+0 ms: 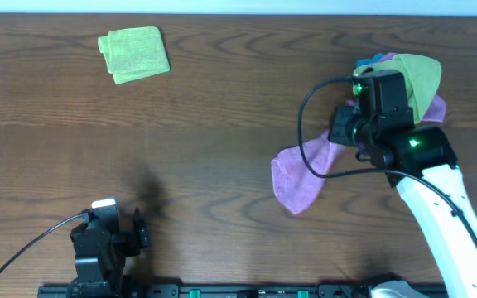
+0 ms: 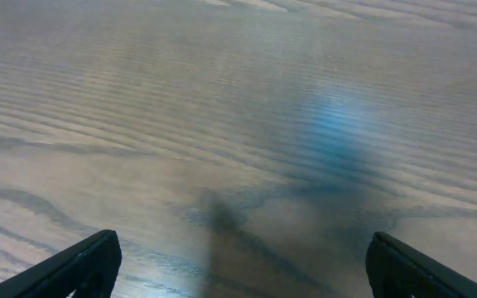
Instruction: Fold the cloth
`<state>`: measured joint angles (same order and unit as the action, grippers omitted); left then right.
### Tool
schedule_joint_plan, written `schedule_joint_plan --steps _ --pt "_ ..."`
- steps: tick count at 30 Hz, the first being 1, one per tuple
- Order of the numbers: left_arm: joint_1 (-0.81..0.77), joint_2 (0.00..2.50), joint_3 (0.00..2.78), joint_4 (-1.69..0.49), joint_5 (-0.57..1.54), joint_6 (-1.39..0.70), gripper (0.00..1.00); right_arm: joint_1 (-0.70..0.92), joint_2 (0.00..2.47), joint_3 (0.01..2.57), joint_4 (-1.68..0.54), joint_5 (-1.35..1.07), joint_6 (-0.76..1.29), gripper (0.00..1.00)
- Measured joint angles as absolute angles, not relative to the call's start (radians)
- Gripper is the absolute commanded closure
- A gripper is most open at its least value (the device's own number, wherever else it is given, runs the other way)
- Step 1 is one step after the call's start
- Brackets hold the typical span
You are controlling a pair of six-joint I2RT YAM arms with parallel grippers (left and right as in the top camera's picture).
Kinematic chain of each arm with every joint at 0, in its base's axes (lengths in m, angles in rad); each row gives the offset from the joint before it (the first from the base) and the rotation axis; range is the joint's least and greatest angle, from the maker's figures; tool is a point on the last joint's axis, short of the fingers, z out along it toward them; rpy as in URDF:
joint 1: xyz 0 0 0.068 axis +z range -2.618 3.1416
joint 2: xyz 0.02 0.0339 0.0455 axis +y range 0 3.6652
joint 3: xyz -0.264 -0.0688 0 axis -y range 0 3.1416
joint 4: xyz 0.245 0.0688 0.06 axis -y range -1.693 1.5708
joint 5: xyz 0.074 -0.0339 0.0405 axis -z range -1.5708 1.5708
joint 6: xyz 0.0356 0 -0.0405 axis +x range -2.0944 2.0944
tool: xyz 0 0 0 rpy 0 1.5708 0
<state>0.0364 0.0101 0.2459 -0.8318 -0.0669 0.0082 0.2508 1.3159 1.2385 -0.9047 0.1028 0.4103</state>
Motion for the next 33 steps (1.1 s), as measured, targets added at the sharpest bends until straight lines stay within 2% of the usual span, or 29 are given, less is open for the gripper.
schedule_joint_plan --steps 11,18,25,33 --pt "0.036 0.01 0.246 -0.832 -0.067 0.009 0.05 0.246 1.319 1.238 -1.074 0.157 0.405 0.38" --pt "0.036 0.01 0.246 -0.832 -0.067 0.009 0.05 0.246 1.319 1.238 -1.137 0.1 0.321 0.38" --pt "0.036 0.01 0.246 -0.832 -0.067 0.009 0.05 0.246 1.336 1.157 -0.994 0.084 0.223 0.39" --pt "0.036 0.01 0.246 -0.832 -0.067 0.009 0.05 0.246 1.526 1.089 -0.825 0.078 0.194 0.41"
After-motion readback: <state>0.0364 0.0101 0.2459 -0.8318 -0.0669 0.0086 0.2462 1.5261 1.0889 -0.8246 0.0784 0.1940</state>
